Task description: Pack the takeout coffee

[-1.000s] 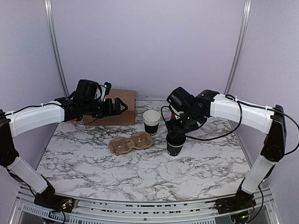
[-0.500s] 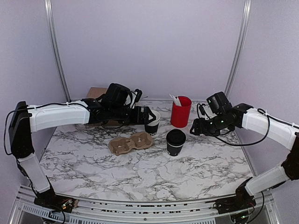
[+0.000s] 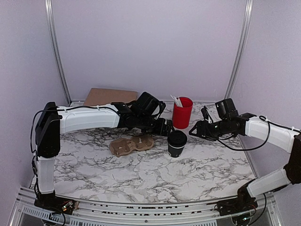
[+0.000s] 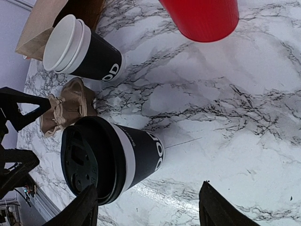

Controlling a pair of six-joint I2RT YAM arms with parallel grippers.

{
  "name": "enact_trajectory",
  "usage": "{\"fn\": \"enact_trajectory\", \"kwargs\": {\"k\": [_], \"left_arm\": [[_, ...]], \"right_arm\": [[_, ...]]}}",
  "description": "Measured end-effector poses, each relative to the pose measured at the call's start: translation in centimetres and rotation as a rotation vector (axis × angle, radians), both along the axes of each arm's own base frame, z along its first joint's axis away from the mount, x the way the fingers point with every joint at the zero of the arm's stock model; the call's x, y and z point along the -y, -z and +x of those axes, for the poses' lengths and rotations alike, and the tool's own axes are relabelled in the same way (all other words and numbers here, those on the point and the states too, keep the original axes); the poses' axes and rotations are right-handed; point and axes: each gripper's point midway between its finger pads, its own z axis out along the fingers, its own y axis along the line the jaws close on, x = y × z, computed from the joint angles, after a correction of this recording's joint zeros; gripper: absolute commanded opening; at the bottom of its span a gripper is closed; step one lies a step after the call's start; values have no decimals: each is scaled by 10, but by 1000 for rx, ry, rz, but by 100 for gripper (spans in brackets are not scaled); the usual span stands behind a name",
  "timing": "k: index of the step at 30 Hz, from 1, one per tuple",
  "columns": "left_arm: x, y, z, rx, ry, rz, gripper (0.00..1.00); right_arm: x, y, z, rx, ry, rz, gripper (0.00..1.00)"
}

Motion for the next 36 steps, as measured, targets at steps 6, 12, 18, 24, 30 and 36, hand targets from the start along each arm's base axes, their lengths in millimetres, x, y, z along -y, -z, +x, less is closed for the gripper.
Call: {"fn": "enact_trajectory", "kwargs": {"k": [6,12,18,24,30,36], "left_arm": [[10,6,-2,-4,15,26,96],[14,12,2,2,18,43,96],[18,15,4,2,21,53,96],[21,21,4,-2,25,60,96],[22,28,3,-7,29,71,96],[23,30,1,-7,31,76,96]], "right_arm": [[-3,4,-3,-7,-13,20,70],[-5,5,-3,-6,-20,31,70],[-7,6,-3,-12,-25,35,69],[-8,11,-3,-22,-29,37,69],[-8,14,-4,-26,-29,40,68],[-8,17,-6,-35,-33,42,68]]}}
